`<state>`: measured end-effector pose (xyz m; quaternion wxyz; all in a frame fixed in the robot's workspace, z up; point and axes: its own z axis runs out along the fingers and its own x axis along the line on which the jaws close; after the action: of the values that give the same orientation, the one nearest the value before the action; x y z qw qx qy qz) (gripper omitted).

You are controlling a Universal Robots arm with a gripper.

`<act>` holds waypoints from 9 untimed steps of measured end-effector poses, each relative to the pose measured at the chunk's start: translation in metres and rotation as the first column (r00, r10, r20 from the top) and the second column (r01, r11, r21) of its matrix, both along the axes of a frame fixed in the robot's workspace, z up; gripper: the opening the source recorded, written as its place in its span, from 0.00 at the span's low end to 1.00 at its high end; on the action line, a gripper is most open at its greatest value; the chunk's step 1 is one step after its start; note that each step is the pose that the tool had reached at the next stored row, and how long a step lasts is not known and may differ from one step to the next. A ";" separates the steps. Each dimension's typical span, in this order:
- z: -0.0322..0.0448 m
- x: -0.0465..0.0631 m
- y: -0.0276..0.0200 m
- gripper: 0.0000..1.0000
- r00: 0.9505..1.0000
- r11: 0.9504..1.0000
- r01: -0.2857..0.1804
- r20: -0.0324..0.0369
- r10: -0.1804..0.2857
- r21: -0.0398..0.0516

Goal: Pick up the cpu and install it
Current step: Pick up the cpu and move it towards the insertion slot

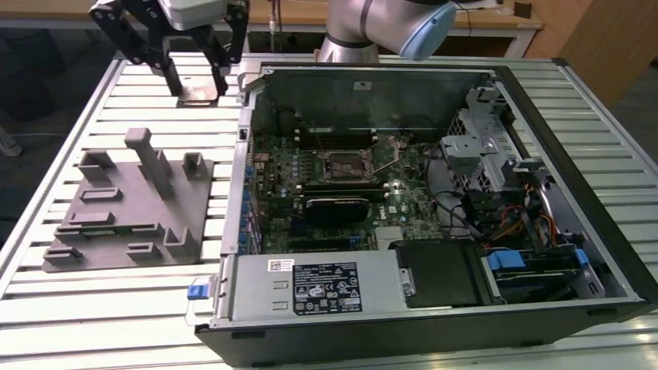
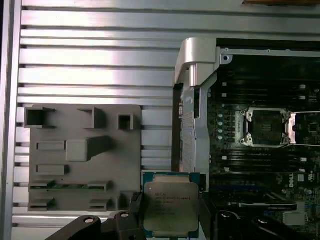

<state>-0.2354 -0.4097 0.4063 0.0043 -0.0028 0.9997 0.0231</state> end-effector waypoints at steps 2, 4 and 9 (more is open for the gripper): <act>0.0000 0.003 0.0000 0.53 1.000 1.000 0.000 0.000 0.000 0.000; -0.0001 0.006 0.0000 0.53 1.000 1.000 0.000 0.000 0.000 0.000; 0.0000 0.015 0.0000 0.53 1.000 1.000 0.000 0.000 0.000 0.000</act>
<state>-0.2208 -0.4097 0.4063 0.0043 -0.0028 0.9997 0.0232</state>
